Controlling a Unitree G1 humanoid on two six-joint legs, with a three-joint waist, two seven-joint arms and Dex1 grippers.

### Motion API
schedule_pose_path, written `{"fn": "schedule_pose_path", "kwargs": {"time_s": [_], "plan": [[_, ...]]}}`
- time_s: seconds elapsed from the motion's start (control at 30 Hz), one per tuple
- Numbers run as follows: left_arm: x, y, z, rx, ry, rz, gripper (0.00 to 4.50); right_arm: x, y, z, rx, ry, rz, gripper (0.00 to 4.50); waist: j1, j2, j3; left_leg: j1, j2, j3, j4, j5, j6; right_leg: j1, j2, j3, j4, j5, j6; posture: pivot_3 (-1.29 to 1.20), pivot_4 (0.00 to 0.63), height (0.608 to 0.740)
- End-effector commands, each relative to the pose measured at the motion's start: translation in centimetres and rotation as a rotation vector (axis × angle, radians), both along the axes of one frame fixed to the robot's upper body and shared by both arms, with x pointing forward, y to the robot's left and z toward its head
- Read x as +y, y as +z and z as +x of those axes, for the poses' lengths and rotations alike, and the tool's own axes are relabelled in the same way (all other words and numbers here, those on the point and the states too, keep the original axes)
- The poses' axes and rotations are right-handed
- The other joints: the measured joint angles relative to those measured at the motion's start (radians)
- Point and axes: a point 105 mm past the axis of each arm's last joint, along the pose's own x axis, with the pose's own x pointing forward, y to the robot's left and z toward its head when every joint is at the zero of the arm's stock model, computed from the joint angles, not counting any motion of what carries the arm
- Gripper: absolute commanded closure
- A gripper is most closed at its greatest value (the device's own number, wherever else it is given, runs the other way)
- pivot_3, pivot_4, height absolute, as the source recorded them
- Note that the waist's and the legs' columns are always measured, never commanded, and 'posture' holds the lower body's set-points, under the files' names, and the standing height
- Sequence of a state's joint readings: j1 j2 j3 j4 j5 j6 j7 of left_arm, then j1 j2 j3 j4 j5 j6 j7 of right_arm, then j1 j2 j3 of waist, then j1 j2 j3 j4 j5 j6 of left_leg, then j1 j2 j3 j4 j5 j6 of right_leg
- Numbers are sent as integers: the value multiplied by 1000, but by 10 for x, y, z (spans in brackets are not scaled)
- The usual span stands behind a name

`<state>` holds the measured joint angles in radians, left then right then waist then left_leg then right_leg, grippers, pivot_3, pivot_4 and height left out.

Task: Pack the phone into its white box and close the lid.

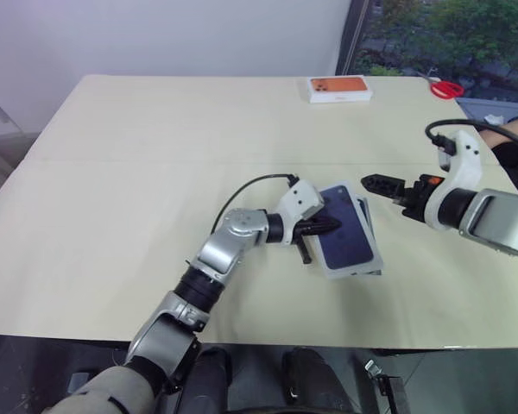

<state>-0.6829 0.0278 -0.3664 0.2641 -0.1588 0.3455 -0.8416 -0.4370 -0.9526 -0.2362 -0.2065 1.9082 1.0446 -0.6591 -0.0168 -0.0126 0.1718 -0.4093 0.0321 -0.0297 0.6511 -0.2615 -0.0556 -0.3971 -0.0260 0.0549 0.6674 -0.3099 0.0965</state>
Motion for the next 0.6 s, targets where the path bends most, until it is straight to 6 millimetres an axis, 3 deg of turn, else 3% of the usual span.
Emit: {"fn": "schedule_pose_path", "kwargs": {"time_s": [0.03, 0.13, 0.23, 0.33, 0.47, 0.6], "plan": [[7, 14, 2, -43, 20, -25, 4500, -6, 4, -1, -36, 15, -106, 36, 1, 0, 0, 0, 0, 0, 0, 0, 0, 0, 0, 0, 0, 0, 0, 0, 150, 740], [27, 19, 9, -40, 71, -35, 4500, -14, -2, -2, -45, 35, -272, 36, 3, 0, 0, 0, 0, 0, 0, 0, 0, 0, 0, 0, 0, 0, 0, 0, 150, 740], [50, 20, 11, -45, 98, -11, 4500, -21, -8, -3, -52, 62, -426, 851, 3, 0, 0, 0, 0, 0, 0, 0, 0, 0, 0, 0, 0, 0, 0, 0, 150, 740], [75, 12, 5, -67, 81, 82, 4500, -27, -15, -4, -64, 115, -618, 2443, 3, 1, 0, 0, 0, 0, 0, 0, 0, 0, -1, 0, 0, 0, 0, 0, 150, 740], [85, 1, -7, -77, 18, 193, 4500, -27, -23, -6, -75, 195, -740, 4471, 6, 1, 0, 0, 0, 0, 0, 0, 0, 0, -1, 0, 0, 0, 0, 0, 150, 740], [83, -18, -3, -72, 23, 334, 4500, -22, -32, -8, -83, 285, -825, 4471, 10, 0, 0, 0, 0, 0, 1, 0, 0, 1, -2, 0, -2, 0, 0, 0, 150, 740]]}}
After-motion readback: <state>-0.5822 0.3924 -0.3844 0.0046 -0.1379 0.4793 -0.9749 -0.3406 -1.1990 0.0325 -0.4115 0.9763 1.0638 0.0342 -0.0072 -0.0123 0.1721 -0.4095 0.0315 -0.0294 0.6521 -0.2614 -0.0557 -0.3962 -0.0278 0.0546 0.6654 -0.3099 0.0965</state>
